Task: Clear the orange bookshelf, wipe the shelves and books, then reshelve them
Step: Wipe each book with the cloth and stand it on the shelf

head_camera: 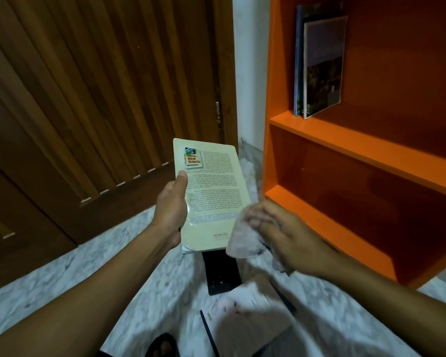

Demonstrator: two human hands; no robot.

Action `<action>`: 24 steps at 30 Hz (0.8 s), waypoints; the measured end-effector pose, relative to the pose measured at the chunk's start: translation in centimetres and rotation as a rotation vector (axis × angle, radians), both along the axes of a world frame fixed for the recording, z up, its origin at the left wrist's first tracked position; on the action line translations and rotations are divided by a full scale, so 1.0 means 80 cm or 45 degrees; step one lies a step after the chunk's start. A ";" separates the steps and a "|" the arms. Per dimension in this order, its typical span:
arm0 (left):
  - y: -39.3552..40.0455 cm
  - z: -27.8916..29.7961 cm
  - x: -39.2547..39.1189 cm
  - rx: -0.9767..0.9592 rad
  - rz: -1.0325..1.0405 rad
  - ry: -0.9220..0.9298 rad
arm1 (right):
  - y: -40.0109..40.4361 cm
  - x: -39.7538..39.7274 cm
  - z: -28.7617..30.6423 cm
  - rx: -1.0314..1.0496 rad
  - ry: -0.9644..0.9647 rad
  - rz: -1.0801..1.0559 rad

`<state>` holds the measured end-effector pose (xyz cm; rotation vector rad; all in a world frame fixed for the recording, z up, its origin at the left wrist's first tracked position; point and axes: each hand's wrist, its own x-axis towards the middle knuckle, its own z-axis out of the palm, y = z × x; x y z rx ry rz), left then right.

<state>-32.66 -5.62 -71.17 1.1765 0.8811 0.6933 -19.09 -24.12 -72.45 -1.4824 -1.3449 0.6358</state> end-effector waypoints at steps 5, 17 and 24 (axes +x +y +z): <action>-0.017 -0.004 0.000 0.117 -0.166 0.079 | 0.018 0.043 0.047 0.105 0.897 -0.606; -0.089 -0.013 0.046 -0.106 -0.419 -0.061 | 0.054 0.020 -0.010 0.133 -0.508 -0.503; -0.042 -0.031 0.047 -0.388 -0.253 -0.292 | 0.029 -0.007 -0.039 -0.013 -0.956 -0.122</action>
